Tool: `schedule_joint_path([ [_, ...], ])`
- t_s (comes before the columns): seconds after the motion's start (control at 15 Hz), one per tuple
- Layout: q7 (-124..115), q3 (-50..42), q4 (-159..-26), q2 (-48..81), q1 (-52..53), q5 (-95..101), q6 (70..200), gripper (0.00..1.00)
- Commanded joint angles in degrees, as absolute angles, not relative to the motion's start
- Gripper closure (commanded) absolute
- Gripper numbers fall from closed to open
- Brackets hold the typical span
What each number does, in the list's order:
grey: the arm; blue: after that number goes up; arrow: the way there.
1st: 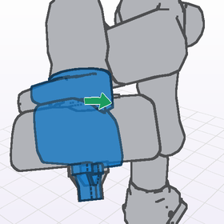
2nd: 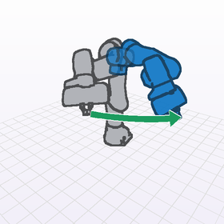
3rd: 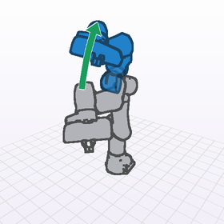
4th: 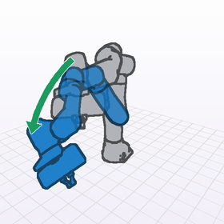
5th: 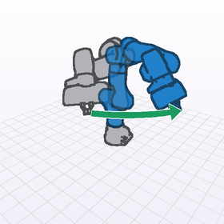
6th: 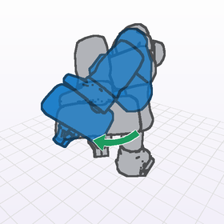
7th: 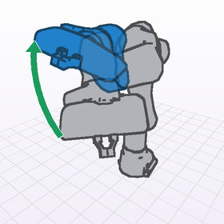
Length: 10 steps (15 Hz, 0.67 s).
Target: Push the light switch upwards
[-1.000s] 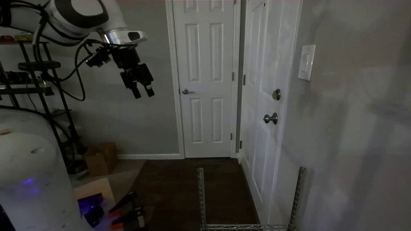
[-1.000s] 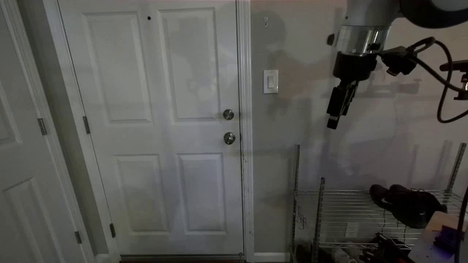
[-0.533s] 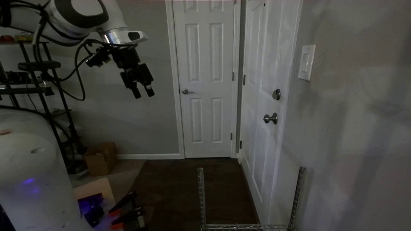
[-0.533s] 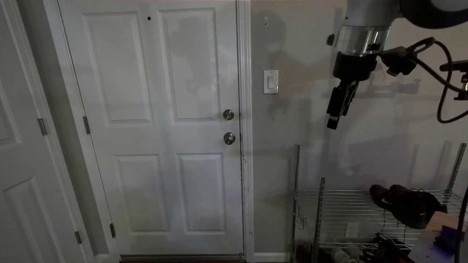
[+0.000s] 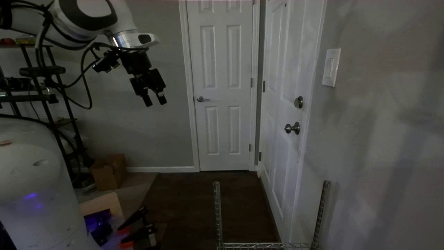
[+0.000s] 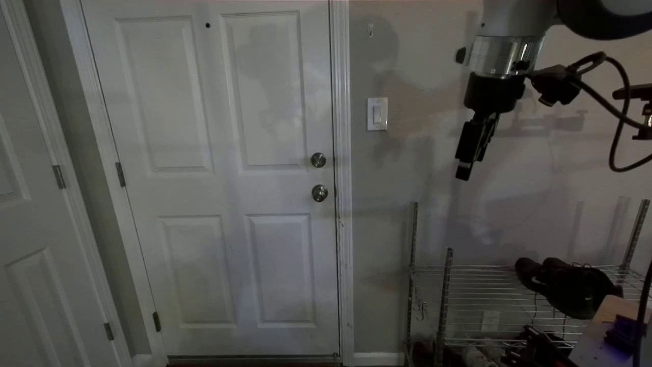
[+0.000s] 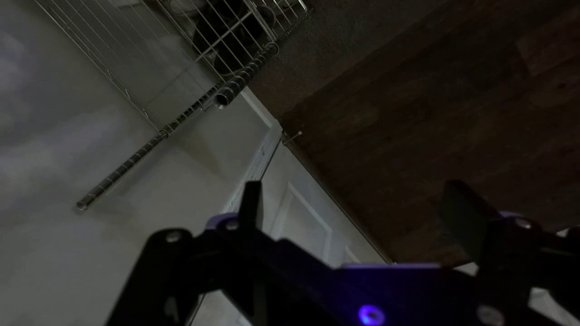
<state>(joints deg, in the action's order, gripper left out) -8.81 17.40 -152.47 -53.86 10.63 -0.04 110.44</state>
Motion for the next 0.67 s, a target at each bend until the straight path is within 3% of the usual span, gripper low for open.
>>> schedule_joint_path([
  [0.0, -9.17, 17.02, -152.34, -53.69, 11.11, 0.37, 110.31, 0.00],
  [0.6, -6.58, 13.64, -151.70, -46.80, 7.65, 4.13, 118.56, 0.00],
])
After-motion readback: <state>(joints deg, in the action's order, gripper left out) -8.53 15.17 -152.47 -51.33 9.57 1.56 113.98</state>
